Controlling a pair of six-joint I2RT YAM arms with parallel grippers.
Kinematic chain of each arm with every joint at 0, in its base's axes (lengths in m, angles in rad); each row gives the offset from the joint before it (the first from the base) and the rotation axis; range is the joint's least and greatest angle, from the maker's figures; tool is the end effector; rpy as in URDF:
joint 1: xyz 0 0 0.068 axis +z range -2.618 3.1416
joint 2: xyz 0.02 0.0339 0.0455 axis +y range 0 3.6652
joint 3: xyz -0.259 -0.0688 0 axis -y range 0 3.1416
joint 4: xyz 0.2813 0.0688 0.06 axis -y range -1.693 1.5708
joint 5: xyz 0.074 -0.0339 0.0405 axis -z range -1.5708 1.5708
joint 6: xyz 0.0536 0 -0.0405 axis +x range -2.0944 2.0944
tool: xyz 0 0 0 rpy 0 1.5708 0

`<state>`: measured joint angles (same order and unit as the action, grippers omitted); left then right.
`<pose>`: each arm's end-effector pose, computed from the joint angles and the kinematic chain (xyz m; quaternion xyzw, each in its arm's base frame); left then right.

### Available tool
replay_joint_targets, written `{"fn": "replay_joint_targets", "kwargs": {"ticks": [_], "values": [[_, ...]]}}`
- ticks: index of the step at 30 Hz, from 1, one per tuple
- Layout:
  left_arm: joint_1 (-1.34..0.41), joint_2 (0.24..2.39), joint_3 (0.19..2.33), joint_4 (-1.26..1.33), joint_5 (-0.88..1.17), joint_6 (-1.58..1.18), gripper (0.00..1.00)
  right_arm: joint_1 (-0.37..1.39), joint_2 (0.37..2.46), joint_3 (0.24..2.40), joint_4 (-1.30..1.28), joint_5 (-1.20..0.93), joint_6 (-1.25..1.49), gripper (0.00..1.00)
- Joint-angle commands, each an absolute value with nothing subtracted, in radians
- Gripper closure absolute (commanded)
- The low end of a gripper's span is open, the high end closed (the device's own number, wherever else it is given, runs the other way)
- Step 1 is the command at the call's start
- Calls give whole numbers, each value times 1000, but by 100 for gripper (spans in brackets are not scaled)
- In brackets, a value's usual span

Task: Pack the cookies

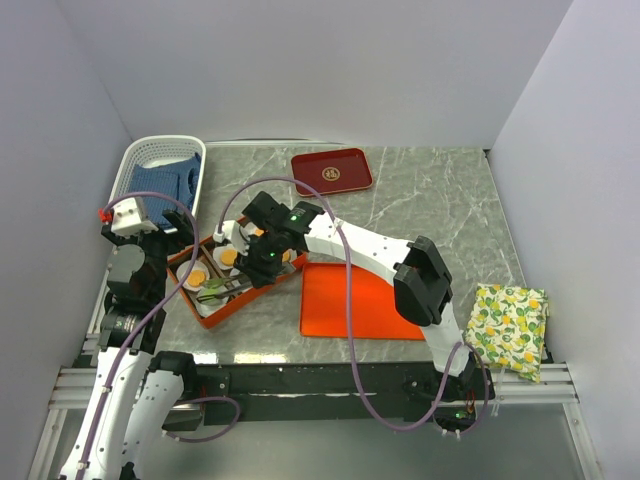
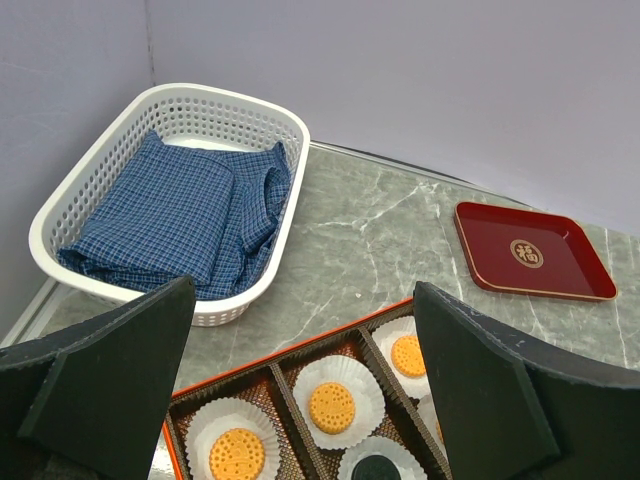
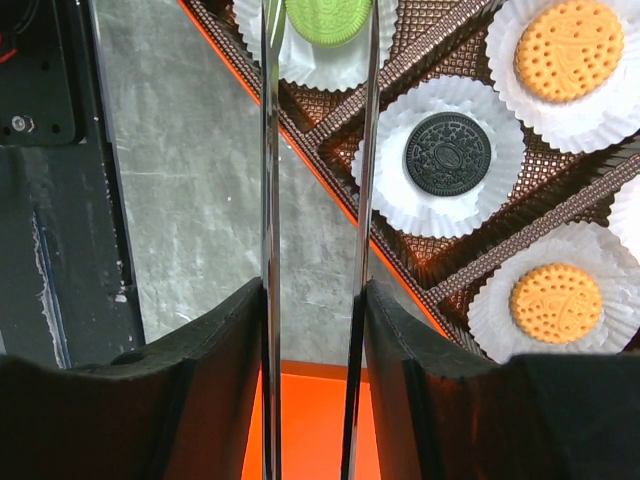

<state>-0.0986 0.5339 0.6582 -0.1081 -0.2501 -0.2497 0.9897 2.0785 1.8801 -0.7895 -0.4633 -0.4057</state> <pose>0.1950 -0.0060 0.3418 -0.1412 0.6872 -0.0364 0.7117 0.2548 0.4316 0.2414 -0.6495 0.6720 0.2911 0.2045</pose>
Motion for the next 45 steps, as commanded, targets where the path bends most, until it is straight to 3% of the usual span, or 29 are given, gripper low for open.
{"fn": "replay_joint_targets", "kwargs": {"ticks": [1,10,32,45], "values": [[-97,535,661,-60,-238,-253,4,997,2080,1930,-775,-462,-400,49],[-97,535,661,-58,-238,-253,4,996,2082,1930,-776,-456,-400,45],[-97,529,660,-60,-245,-252,3,986,1938,1962,-815,-453,-417,47],[-97,488,649,-49,-245,-252,4,789,1770,1847,-779,-402,-430,48]]}}
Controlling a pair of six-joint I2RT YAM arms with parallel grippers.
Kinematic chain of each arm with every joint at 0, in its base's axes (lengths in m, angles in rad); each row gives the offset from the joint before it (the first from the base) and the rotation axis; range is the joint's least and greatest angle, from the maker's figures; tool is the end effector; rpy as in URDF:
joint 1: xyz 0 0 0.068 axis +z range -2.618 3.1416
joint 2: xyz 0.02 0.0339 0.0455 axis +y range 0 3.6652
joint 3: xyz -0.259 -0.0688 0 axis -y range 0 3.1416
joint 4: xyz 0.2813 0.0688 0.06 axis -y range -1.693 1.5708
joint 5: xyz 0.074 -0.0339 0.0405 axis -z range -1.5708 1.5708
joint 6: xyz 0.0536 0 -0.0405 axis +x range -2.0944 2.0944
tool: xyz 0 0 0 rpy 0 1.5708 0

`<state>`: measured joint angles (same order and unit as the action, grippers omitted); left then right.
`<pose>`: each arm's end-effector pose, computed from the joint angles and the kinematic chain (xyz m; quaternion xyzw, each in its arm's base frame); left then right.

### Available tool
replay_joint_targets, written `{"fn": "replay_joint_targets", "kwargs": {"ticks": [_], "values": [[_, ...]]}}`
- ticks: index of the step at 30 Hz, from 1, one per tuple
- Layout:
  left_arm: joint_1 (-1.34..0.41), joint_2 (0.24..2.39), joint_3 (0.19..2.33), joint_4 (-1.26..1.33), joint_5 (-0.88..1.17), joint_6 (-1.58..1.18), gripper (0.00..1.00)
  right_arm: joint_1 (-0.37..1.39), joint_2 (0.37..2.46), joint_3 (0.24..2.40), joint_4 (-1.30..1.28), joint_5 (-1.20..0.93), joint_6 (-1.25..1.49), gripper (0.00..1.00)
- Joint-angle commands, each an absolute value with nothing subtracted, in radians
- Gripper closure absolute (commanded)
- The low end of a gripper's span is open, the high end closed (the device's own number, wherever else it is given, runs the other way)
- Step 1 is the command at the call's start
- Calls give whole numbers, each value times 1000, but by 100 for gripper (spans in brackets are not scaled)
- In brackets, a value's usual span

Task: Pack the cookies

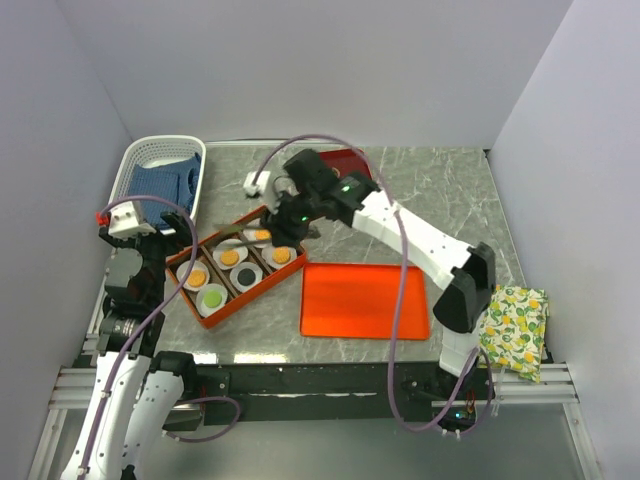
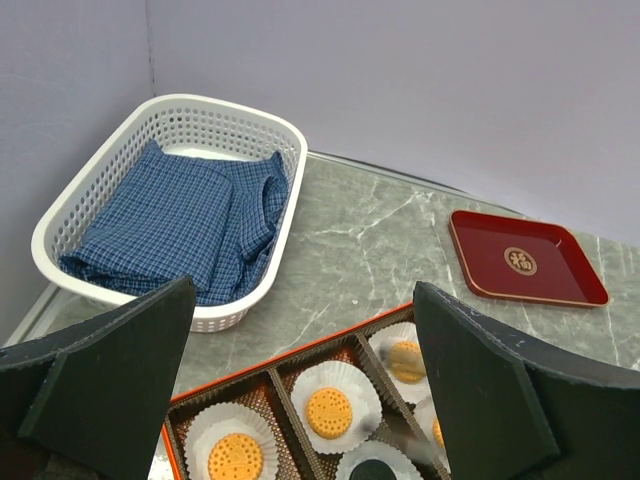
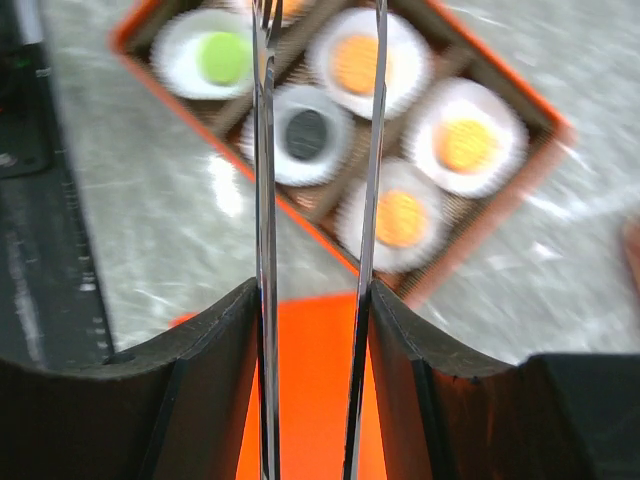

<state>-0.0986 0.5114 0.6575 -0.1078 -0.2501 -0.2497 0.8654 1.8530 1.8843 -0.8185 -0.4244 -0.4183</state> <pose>0.1899 -0.0055 0.3454 -0.1415 0.6793 -0.0387 0.7191 0.2802 0.3631 0.3440 -0.6053 0.6755 0.2726 0.3208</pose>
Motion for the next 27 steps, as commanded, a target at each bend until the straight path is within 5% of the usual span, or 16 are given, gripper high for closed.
{"fn": "replay_joint_targets", "kwargs": {"ticks": [1,18,27], "values": [[-97,488,650,-48,-245,-252,4,747,1750,1836,-776,-396,-425,48],[-97,557,661,-48,-126,-261,3,23,1370,1176,-287,-354,-111,48],[-97,627,681,-61,-18,-264,4,-245,1446,1032,-103,-233,-63,47]]}}
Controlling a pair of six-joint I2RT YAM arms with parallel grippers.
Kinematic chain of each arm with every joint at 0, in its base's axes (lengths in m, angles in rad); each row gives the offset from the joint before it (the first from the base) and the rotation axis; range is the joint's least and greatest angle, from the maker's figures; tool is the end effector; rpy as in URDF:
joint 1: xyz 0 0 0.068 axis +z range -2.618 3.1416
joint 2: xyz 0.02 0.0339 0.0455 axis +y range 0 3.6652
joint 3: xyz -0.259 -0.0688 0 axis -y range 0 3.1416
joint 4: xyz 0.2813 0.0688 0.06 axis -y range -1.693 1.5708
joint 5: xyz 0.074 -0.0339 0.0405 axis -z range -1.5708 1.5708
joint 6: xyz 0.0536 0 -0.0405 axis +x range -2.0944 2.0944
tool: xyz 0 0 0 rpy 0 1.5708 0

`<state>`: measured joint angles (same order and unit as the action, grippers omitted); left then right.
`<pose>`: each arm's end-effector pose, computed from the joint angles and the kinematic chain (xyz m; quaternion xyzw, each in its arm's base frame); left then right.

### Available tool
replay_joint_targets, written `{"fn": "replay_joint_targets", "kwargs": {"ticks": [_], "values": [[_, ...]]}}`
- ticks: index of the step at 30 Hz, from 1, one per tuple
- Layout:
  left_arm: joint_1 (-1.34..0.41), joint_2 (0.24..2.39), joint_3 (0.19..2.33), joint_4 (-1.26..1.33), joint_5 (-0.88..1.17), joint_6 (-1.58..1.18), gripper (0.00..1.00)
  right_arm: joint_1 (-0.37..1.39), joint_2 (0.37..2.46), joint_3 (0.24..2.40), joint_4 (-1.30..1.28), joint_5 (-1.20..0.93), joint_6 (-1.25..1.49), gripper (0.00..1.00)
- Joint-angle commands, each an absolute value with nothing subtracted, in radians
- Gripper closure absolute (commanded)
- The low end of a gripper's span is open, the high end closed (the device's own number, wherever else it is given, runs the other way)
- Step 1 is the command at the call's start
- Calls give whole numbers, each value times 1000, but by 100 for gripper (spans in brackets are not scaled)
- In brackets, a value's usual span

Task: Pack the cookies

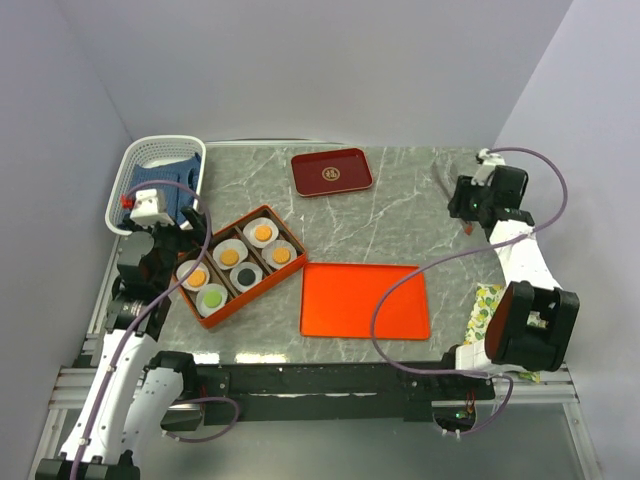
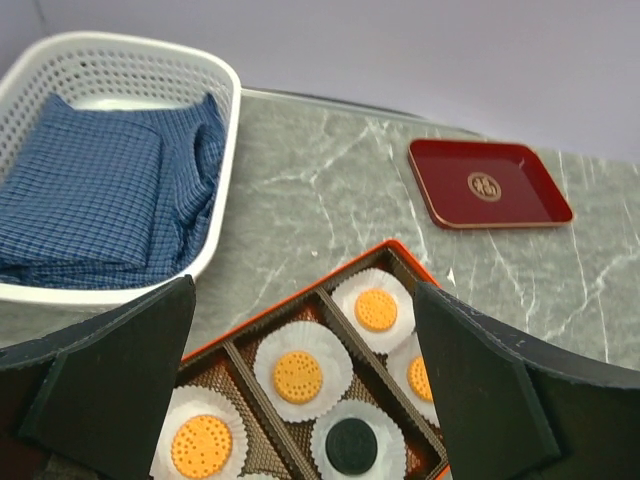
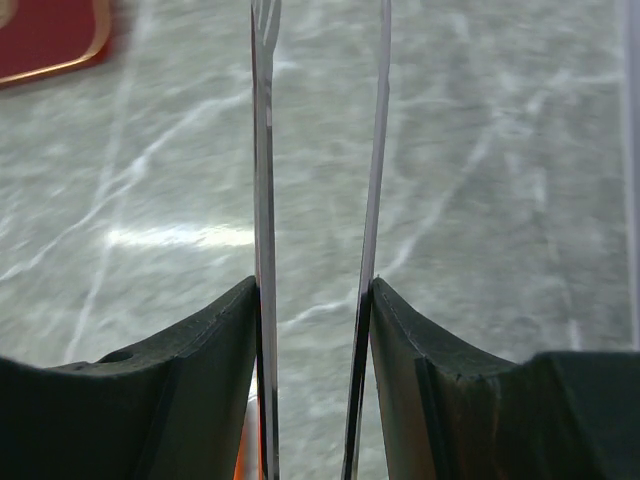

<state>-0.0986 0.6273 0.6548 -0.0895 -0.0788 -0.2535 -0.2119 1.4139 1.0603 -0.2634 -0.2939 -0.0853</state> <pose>0.2164 -0.0172 0.3253 -0.0832 0.7238 -0.0916 0.6788 0.3615 -0.0619 0.2557 -0.0115 0.8813 0.0614 0.4683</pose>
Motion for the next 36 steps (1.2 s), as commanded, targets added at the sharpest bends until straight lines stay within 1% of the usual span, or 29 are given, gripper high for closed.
{"fn": "replay_joint_targets", "kwargs": {"ticks": [1,9,16,25,28,29,30,32,33,35,36], "values": [[-97,629,681,-63,-15,-265,3,-252,1453,1031,-97,-219,-67,47],[-97,658,684,-67,18,-267,3,-330,1580,1051,-89,-229,-63,47],[-97,713,701,-83,84,-264,4,-339,1641,1058,-95,-219,-100,46],[-97,707,698,-78,101,-265,4,-351,1709,1127,-222,-215,-161,44],[-98,704,696,-78,109,-265,4,-351,1741,1170,-279,-199,-181,36],[-98,707,696,-78,112,-265,4,-351,1762,1178,-293,-193,-187,35],[-98,709,696,-78,117,-265,4,-351,1772,1183,-302,-190,-201,27],[-98,718,699,-78,138,-265,3,-353,1789,1193,-324,-186,-209,24],[-98,719,699,-80,146,-265,4,-356,1787,1196,-330,-189,-210,19],[-100,722,699,-74,172,-267,4,-357,1758,1197,-334,-190,-209,14],[-100,721,698,-72,179,-267,3,-357,1747,1200,-336,-195,-207,10]]}}
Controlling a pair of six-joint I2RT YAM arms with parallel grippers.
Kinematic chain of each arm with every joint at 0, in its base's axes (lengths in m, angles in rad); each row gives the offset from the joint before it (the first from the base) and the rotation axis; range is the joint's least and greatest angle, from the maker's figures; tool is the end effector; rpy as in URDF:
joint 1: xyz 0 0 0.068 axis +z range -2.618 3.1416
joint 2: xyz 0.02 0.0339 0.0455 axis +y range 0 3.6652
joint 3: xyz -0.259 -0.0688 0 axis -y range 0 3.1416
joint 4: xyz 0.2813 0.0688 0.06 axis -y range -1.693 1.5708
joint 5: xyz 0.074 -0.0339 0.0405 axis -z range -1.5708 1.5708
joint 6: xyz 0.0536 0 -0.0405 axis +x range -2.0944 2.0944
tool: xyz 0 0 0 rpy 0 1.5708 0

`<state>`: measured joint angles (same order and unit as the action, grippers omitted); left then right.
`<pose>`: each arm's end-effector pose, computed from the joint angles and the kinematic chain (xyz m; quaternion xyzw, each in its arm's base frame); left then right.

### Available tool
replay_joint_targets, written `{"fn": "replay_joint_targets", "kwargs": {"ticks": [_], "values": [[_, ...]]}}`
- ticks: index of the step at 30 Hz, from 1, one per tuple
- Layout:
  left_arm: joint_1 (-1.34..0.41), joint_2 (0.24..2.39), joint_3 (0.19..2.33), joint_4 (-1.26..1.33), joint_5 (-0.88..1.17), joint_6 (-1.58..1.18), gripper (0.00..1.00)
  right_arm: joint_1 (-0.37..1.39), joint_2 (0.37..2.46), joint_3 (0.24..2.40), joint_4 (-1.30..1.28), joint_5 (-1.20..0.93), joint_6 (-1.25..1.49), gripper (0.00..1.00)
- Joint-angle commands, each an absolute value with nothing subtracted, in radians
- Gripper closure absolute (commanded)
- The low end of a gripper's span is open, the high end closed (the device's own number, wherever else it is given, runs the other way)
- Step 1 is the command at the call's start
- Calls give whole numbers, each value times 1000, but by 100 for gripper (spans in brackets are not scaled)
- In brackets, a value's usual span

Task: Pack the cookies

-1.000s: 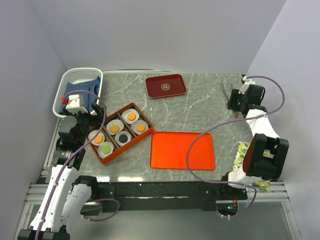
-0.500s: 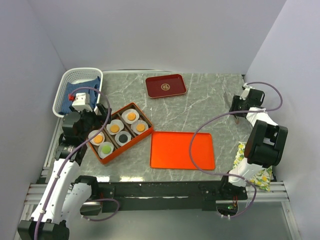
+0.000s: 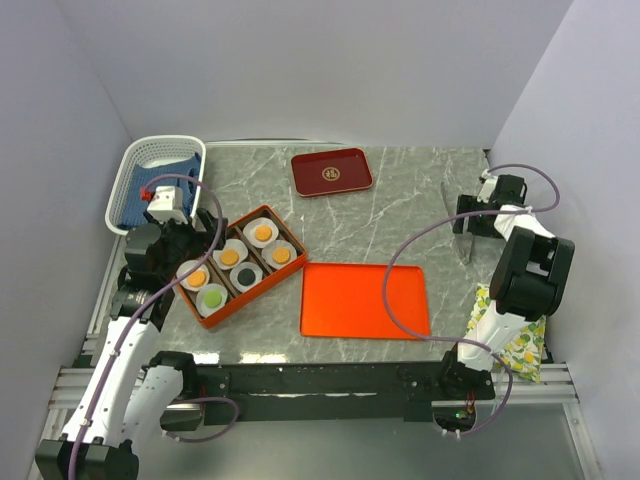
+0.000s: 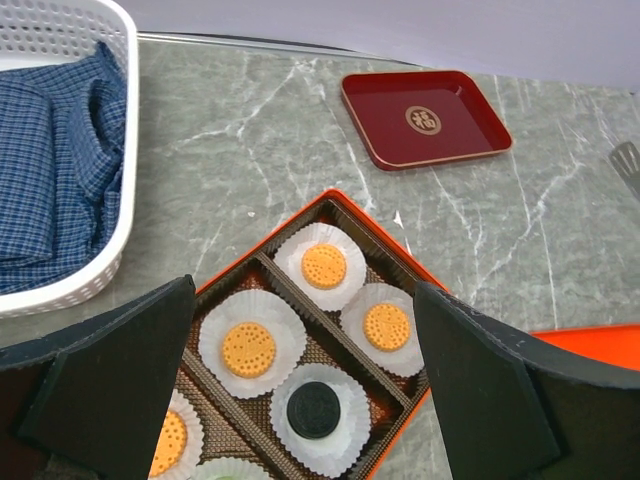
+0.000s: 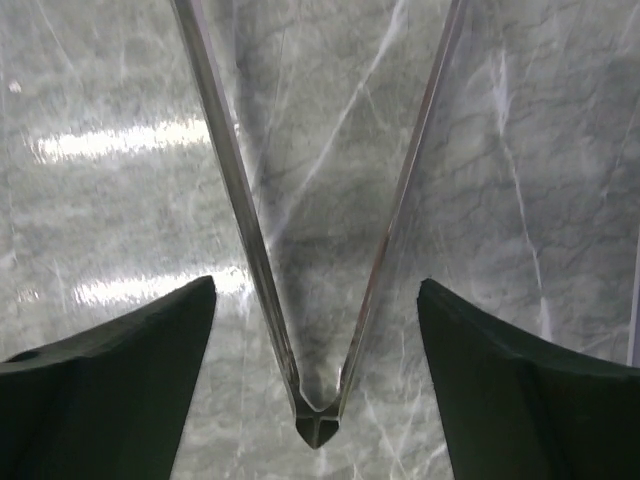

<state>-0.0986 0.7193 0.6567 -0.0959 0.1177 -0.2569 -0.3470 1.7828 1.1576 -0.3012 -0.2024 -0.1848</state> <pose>0.2335 -0.0294 0.3063 -0.0220 0.7602 -0.1586 0.6297 0.3927 -0.1306 0.1496 0.0446 0.9432 0.0097 0.3291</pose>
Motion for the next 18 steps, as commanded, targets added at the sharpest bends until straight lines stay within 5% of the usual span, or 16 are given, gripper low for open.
{"fn": "replay_joint_targets", "kwargs": {"ticks": [1,3,18], "values": [[-106,721,696,-71,199,-267,3,-357,1734,1201,-347,-195,-207,6],[-112,719,696,-64,221,-265,4,-359,1686,1198,-351,-196,-209,0],[-400,732,745,-179,212,-278,3,-436,1037,968,-219,-391,-77,0]]}}
